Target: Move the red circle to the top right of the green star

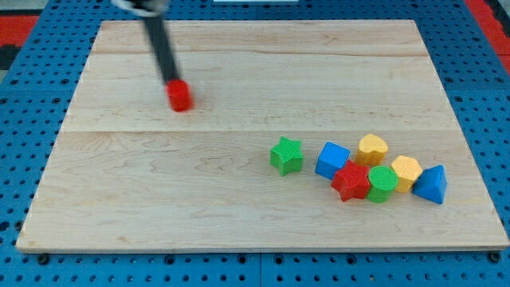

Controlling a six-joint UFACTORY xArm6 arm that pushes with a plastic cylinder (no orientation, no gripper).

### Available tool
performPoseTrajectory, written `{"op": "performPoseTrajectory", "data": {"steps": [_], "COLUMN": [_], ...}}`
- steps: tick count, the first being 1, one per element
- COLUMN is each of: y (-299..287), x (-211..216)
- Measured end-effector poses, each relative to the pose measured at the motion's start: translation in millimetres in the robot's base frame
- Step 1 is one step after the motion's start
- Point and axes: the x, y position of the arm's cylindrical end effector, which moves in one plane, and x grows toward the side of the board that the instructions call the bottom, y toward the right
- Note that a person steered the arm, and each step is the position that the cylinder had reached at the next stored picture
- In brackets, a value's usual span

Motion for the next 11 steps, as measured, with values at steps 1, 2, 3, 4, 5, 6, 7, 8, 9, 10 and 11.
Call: {"op": "performPoseTrajectory", "data": {"steps": [1,2,3,4,5,6,7,8,9,10,11], "y": [-12,-20,73,109,42,88,163,115,104,156,131], "x": [-22,19,37,60,40,76,99,80,82,117,109]}}
